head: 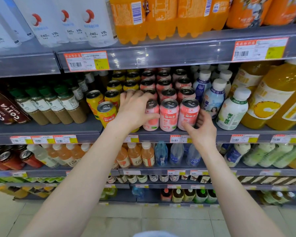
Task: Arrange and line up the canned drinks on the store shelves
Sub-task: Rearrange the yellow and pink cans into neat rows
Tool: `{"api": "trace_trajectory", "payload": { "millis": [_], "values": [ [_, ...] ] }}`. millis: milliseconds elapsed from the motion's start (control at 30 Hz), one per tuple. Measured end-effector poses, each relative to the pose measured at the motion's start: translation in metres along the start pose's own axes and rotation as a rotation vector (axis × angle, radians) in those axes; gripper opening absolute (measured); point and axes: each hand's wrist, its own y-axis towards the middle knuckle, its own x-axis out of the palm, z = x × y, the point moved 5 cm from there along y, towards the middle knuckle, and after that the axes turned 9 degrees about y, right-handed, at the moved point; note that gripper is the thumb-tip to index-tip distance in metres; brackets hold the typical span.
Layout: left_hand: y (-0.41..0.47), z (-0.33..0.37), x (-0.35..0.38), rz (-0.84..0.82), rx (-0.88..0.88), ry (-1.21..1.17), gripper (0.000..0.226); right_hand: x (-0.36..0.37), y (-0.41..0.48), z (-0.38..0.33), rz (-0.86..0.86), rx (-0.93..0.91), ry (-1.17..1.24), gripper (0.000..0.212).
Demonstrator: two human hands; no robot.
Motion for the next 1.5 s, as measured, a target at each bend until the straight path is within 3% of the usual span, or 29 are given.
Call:
{"api": "trace_trajectory", "payload": {
  "millis": [300,500,700,933,1133,1233,1367,1433,1500],
  "values": [
    [0.002,-0.01,0.001,-0.054,-0.023,-0.027,0.07,0.0,-0.002,0.001,-0.015,-0.018,-0.016,0.065],
    [-0.005,0.022,-0.002,0.059,0.027,-0.029,0.09,0.001,-0.004,0.0,-0.018,-0.027,-0.02,0.064],
    [0.003,0.04,0.007,0.065,0.085,-0.009,0.069,0.0,-0.004,-0.001,-0.033,-0.039,-0.031,0.063],
    [0.0,0.038,0.008,0.084,0.079,-0.029,0.068,-0.001,-0.003,-0.002,-0.061,-0.032,-0.073,0.065],
    [-0.011,0.011,-0.005,0.125,0.046,-0.091,0.072,-0.001,-0.004,-0.007,-0.086,-0.036,-0.088,0.064],
    [-0.024,-0.025,-0.012,0.186,-0.012,-0.084,0.066,0.0,-0.014,-0.013,0.029,-0.087,-0.065,0.071],
    [-0.044,-0.065,-0.009,0.168,-0.056,-0.108,0.066,0.009,-0.05,-0.039,0.295,-0.334,-0.116,0.045],
    [-0.048,-0.078,-0.006,0.139,-0.063,-0.105,0.066,0.027,-0.063,-0.051,0.246,-0.395,-0.1,0.026],
    [-0.05,-0.088,-0.006,0.139,-0.078,-0.112,0.062,0.054,-0.07,-0.057,0.081,-0.388,-0.093,0.013]
  ]
}}
